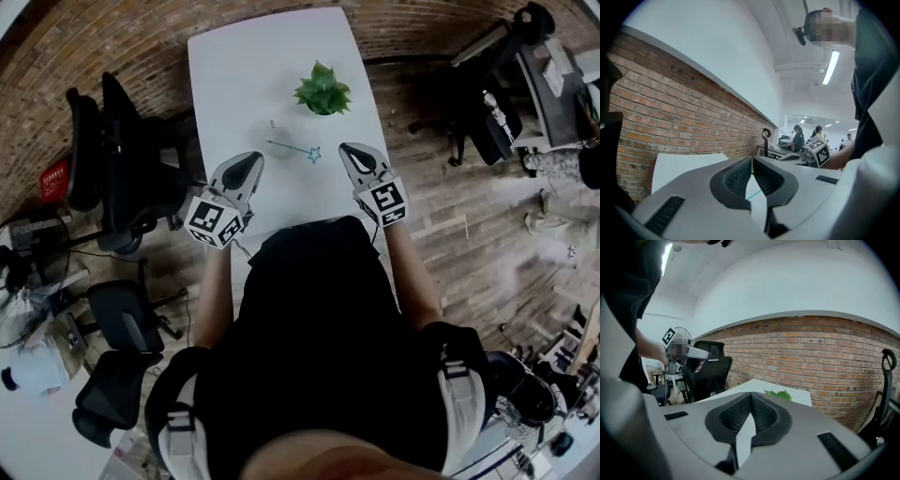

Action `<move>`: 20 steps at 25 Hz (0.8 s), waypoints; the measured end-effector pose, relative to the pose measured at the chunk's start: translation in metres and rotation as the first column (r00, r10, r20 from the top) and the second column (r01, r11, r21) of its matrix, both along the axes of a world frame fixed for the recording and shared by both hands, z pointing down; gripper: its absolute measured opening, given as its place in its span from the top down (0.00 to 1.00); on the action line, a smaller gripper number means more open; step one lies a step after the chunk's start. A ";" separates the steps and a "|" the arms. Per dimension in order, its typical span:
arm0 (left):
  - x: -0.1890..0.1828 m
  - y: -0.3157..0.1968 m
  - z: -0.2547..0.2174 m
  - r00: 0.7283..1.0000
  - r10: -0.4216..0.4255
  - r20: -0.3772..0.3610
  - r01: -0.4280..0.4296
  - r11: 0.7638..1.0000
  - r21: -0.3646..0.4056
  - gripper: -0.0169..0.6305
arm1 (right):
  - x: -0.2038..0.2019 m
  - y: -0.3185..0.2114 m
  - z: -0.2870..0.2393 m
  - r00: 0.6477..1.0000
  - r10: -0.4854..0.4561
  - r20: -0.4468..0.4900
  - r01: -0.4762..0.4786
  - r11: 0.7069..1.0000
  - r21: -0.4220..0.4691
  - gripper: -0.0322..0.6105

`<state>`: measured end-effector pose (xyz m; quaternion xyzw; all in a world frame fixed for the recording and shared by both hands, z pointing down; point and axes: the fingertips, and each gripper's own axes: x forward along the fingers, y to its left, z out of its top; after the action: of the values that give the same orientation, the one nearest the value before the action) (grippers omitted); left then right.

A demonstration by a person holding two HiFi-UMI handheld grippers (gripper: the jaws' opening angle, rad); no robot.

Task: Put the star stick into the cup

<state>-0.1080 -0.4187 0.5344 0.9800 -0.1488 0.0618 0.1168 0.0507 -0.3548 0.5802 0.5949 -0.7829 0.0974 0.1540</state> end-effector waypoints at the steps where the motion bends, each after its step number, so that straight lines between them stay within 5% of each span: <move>1: 0.002 0.002 0.000 1.000 0.005 0.000 -0.005 1.000 0.000 0.92 | 0.001 0.002 0.000 1.000 0.003 -0.001 -0.003 1.000 -0.001 0.95; 20: 0.030 0.018 0.007 0.995 0.100 0.011 -0.100 0.995 0.008 0.92 | 0.022 0.027 0.005 0.995 0.100 0.001 -0.100 0.995 -0.003 0.95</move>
<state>-0.0782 -0.4002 0.5412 0.9864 -0.1002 0.0722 0.1087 0.0726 -0.3282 0.5857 0.6329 -0.7522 0.1066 0.1494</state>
